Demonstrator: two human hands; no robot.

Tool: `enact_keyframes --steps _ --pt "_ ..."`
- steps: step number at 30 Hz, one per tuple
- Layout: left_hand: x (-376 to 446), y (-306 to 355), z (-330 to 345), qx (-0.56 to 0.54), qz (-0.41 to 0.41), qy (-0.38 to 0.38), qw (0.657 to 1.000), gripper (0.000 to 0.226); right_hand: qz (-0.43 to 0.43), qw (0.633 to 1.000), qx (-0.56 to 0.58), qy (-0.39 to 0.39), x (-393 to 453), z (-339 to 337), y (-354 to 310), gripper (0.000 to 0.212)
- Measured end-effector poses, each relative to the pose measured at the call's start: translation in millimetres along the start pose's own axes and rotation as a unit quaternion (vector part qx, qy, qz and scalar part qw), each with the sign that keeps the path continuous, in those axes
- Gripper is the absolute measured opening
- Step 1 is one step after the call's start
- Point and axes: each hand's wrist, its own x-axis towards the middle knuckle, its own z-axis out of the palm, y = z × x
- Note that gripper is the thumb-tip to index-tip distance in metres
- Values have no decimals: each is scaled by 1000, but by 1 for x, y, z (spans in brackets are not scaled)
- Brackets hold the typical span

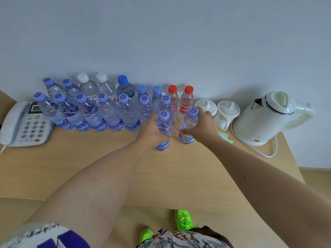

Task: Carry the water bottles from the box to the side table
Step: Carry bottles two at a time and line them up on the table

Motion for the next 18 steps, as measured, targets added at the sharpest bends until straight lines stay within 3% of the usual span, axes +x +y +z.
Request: enact_keyframes --steps 2,6,9,12,15,18 --pt "1 0 0 3 -2 -1 1000 74 6 1000 -2 9 2 -1 0 71" --pt "-1 1 0 1 -4 -2 1000 70 1 994 113 -3 5 -2 0 58" --pt "-3 1 -1 -4 -8 -4 1000 68 -14 994 106 6 4 4 -1 53" --pt "-3 0 -2 -11 -12 -5 1000 70 20 998 43 34 9 10 -2 65" --pt "-5 1 -3 -8 -16 -2 1000 70 20 995 98 26 16 7 -1 60" --pt "-5 2 -3 -7 -15 -2 1000 70 10 991 131 8 15 6 0 72"
